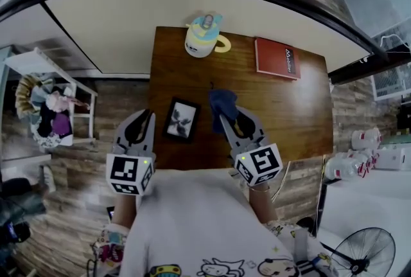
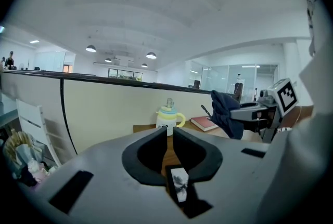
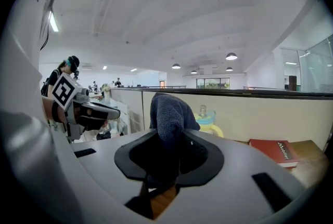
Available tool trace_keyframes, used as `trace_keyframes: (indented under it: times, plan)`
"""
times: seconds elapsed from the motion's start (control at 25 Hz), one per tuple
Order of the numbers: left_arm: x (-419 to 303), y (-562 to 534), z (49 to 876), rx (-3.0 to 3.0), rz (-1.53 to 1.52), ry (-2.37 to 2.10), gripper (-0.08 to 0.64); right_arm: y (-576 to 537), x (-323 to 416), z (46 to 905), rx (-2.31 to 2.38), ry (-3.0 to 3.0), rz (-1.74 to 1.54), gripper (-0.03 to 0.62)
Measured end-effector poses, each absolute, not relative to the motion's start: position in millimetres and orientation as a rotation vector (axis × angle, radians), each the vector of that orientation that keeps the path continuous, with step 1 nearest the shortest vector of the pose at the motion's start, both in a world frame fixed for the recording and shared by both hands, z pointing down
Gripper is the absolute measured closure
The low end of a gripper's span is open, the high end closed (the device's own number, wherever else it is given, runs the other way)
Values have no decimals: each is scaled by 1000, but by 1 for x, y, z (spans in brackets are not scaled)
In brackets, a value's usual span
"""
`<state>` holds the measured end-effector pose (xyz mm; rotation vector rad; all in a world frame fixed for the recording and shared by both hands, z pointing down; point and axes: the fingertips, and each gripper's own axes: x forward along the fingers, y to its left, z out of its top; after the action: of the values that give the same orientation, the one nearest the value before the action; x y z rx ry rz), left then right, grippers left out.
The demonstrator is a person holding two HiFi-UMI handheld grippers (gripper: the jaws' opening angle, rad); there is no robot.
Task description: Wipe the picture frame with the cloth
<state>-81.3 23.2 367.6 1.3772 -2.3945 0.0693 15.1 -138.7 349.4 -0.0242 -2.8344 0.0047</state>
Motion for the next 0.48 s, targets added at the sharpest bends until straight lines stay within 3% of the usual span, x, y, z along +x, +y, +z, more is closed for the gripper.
trace_keyframes:
  times: [0.48]
  plan:
    - [-73,31,364,1397,56,-2411,554,-140,32,354,4,-2840,66,508]
